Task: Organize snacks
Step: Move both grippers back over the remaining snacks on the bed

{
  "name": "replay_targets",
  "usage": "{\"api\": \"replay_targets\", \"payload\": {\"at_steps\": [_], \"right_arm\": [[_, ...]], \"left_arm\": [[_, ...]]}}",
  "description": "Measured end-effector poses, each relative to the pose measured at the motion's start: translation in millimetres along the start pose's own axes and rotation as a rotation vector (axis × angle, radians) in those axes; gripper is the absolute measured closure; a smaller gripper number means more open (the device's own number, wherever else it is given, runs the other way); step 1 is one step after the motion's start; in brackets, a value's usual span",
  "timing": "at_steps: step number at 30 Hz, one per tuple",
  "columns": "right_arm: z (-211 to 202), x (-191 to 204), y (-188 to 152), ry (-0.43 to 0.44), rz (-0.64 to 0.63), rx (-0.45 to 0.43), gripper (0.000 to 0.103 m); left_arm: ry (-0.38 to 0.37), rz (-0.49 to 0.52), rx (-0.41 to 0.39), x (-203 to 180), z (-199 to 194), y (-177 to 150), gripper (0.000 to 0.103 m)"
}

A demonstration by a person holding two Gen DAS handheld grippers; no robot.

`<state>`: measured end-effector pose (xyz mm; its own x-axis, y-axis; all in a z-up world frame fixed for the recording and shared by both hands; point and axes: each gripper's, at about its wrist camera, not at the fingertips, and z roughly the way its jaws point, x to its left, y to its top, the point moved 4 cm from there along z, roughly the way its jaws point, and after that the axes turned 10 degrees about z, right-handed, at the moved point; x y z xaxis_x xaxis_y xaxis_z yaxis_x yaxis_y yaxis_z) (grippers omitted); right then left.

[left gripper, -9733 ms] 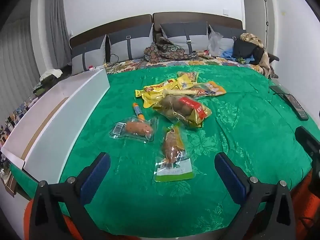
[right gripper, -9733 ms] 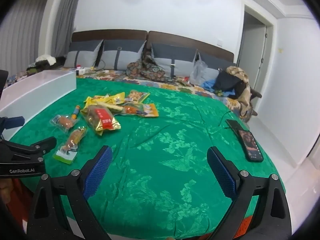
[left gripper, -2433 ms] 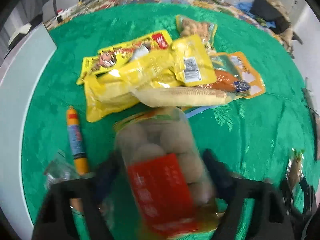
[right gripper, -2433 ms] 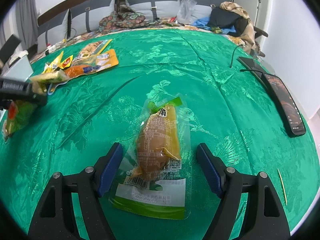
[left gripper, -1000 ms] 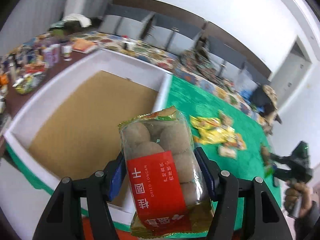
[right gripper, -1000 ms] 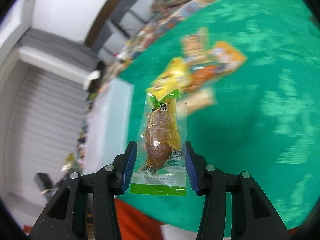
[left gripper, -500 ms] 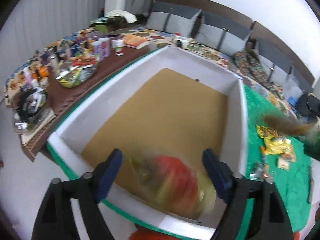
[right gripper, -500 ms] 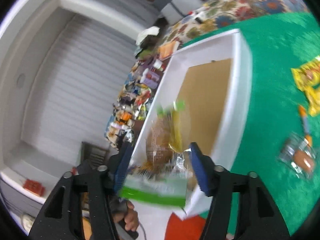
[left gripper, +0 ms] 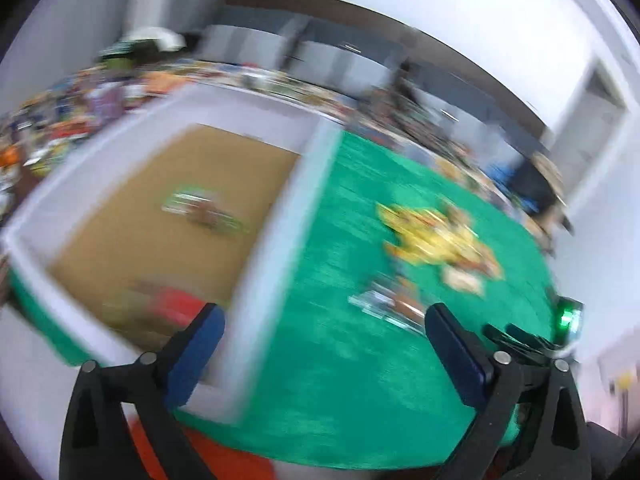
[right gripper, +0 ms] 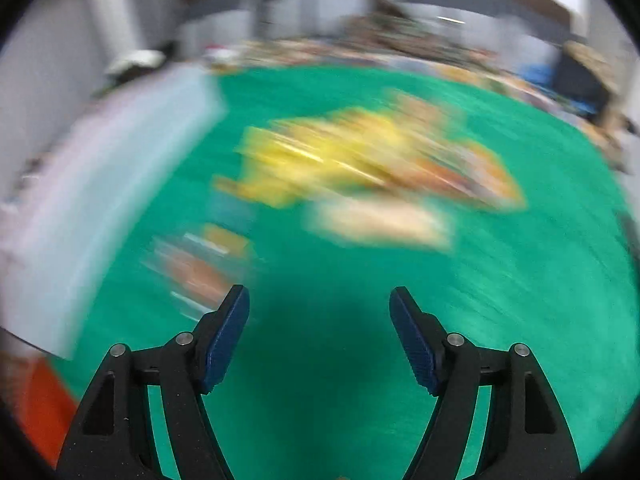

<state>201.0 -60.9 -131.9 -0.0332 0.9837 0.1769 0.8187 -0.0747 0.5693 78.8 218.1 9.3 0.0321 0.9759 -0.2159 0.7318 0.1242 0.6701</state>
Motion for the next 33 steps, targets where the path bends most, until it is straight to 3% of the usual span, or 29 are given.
{"api": "replay_targets", "payload": {"at_steps": [2, 4, 8, 14, 15, 19, 33], "right_arm": [[-1.4, -52.4, -13.5, -0.093, 0.039, -0.034, 0.027], [-6.1, -92.9, -21.2, -0.172, 0.070, -0.063, 0.027], [-14.9, -151.3, -26.1, -0.235, 0.150, -0.092, 0.027], [-12.2, -161.2, -20.2, -0.191, 0.200, -0.098, 0.018], [-11.6, -162.9, -21.6, -0.185, 0.198, -0.096, 0.017], [-10.7, -159.4, -23.7, -0.195, 0.196, -0.098, 0.017], [-12.6, -159.6, -25.8, -0.199, 0.196, -0.099, 0.017]], "left_arm": [[-0.039, 0.078, 0.059, -47.3, 34.2, -9.5, 0.002], [-0.012, 0.138, 0.114, -80.1, 75.5, -22.1, 0.002], [0.036, 0.162, 0.173, -100.9, 139.5, -39.7, 0.003], [0.142, 0.286, 0.195, -104.1, 188.8, -54.3, 0.002], [0.156, 0.310, 0.167, -105.2, 189.0, -54.0, 0.001], [0.142, 0.311, 0.133, -103.0, 191.5, -55.4, 0.000], [0.151, 0.304, 0.127, -103.4, 191.2, -53.4, 0.000]]}}
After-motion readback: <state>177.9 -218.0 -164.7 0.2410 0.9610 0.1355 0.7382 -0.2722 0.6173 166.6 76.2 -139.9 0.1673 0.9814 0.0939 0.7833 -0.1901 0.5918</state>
